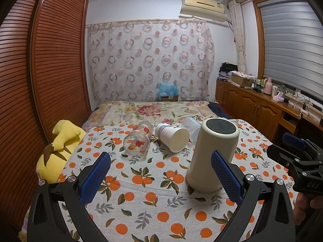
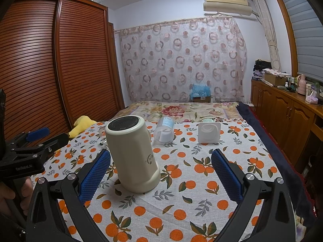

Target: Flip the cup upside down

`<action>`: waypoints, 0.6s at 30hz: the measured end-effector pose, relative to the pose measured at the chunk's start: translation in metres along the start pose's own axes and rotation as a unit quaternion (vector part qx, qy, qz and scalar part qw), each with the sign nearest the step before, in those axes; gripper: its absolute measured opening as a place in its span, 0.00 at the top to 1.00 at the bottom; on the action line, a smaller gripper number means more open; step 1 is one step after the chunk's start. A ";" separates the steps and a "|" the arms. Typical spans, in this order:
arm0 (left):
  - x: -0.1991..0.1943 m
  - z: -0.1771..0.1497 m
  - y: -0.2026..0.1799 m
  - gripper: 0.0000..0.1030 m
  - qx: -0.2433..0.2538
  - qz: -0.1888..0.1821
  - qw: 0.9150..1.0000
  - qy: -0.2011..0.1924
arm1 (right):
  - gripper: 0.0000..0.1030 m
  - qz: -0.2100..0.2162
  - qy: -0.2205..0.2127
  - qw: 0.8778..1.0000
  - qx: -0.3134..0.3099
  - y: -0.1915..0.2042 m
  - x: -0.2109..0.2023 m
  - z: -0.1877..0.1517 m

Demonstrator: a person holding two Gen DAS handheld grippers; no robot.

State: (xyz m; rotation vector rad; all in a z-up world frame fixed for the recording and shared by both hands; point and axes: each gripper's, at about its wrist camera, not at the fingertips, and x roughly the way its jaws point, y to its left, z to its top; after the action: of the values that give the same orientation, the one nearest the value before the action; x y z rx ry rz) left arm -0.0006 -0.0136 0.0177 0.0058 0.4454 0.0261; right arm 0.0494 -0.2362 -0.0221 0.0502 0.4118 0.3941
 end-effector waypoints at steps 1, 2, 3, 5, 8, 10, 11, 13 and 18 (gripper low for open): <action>0.000 0.000 0.000 0.07 -0.001 -0.001 1.000 0.000 | 0.02 0.000 0.000 1.000 0.000 0.000 0.000 0.000; 0.000 0.000 0.000 0.07 -0.001 -0.001 1.000 0.000 | 0.02 0.000 0.000 1.000 0.000 0.000 0.000 0.000; 0.000 0.000 0.000 0.07 -0.001 0.000 1.000 0.000 | 0.02 0.000 0.000 1.000 0.000 0.000 0.000 0.000; 0.000 -0.001 0.000 0.07 -0.001 -0.001 1.000 0.000 | 0.02 0.000 0.000 1.000 0.000 0.000 0.000 0.000; 0.000 -0.001 0.000 0.07 -0.001 -0.001 1.000 0.000 | 0.02 0.000 0.000 1.000 0.000 0.000 0.000 0.000; 0.000 -0.001 0.000 0.07 -0.001 -0.001 1.000 0.000 | 0.02 0.000 0.000 1.000 0.000 0.000 0.000 0.000; 0.000 -0.001 0.000 0.07 0.000 0.000 1.000 0.000 | 0.02 0.000 0.000 1.000 0.000 0.000 0.000 0.000; 0.000 -0.002 0.000 0.07 0.000 -0.001 1.000 0.000 | 0.02 0.000 0.000 1.000 0.000 0.000 0.000 -0.001; 0.000 -0.001 0.000 0.07 -0.001 -0.001 1.000 0.000 | 0.02 0.000 0.000 1.000 0.000 0.000 0.000 -0.001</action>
State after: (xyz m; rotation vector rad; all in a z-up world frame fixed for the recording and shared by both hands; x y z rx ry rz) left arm -0.0011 -0.0137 0.0167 0.0035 0.4444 0.0248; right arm 0.0491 -0.2365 -0.0229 0.0497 0.4107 0.3941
